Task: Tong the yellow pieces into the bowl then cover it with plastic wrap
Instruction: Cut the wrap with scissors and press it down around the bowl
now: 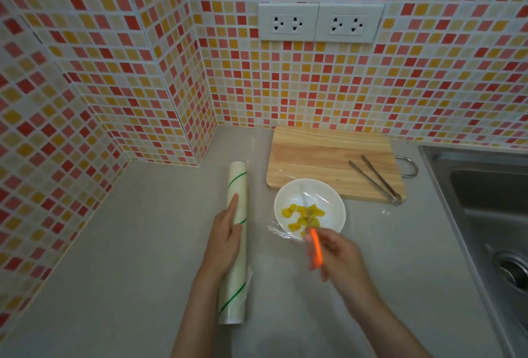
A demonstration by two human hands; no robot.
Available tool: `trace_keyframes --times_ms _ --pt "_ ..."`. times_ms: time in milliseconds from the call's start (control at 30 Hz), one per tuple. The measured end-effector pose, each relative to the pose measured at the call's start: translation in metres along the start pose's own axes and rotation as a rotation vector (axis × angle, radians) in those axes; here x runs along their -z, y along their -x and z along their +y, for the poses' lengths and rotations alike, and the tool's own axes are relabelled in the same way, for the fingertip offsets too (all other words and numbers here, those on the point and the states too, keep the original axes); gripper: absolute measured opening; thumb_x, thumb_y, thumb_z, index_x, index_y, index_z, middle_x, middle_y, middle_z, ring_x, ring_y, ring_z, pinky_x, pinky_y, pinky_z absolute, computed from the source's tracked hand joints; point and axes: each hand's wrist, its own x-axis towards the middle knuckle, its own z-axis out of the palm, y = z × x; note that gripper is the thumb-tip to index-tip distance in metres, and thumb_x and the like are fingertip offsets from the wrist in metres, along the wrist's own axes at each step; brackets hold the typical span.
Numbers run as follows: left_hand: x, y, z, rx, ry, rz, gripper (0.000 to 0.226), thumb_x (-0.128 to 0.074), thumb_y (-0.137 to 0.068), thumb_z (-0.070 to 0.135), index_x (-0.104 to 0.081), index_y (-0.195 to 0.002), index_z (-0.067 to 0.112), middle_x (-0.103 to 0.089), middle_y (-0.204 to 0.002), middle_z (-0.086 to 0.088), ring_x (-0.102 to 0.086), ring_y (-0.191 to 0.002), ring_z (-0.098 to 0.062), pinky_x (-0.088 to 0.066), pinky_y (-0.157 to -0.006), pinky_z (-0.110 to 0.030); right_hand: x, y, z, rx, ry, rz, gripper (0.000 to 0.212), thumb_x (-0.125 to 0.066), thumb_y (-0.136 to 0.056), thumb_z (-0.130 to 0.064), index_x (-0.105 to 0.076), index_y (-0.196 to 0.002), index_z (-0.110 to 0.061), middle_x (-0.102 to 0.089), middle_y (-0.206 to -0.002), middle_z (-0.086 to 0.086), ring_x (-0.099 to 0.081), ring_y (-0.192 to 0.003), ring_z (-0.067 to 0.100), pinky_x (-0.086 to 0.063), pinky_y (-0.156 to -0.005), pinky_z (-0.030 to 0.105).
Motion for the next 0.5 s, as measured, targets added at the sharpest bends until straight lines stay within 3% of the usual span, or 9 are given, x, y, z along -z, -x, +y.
trace_keyframes --times_ms 100,167,333,500 --pt "-0.008 0.005 0.004 0.030 -0.110 -0.040 0.060 -0.041 -0.093 0.016 -0.022 -0.144 0.043 -0.031 -0.143 -0.001 -0.041 -0.123 -0.014 -0.030 -0.096 -0.021 0.055 -0.002 0.021 0.091 0.295 0.356 0.017 -0.071 -0.080 -0.016 -0.068 -0.097 -0.016 -0.066 -0.063 -0.006 -0.061 -0.052 0.008 -0.047 -0.048 0.015" --pt "-0.012 0.008 0.007 0.022 -0.209 -0.017 0.059 -0.043 -0.093 0.023 -0.021 -0.143 0.046 -0.026 -0.146 0.000 -0.045 -0.123 -0.020 -0.037 -0.092 -0.028 0.087 0.001 0.038 0.063 0.536 0.478 0.024 -0.069 -0.081 -0.022 -0.065 -0.103 -0.016 -0.068 -0.071 0.000 -0.063 -0.064 0.018 -0.047 -0.059 0.023" --pt "-0.020 0.009 0.014 0.023 -0.428 0.037 0.059 -0.043 -0.092 0.029 -0.018 -0.144 0.042 -0.025 -0.146 -0.005 -0.046 -0.120 -0.029 -0.046 -0.088 -0.041 0.126 0.017 0.072 -0.059 0.859 0.468 0.040 -0.070 -0.079 -0.025 -0.060 -0.116 -0.014 -0.066 -0.107 0.016 -0.065 -0.097 0.032 -0.049 -0.082 0.042" --pt "-0.025 0.009 0.018 0.072 -0.612 0.019 0.062 -0.041 -0.092 0.033 -0.012 -0.146 0.040 -0.025 -0.145 -0.007 -0.041 -0.117 -0.031 -0.043 -0.088 -0.040 0.129 0.017 0.070 -0.043 1.185 0.444 0.036 -0.069 -0.079 -0.016 -0.062 -0.111 -0.002 -0.063 -0.094 0.025 -0.062 -0.086 0.043 -0.049 -0.071 0.046"
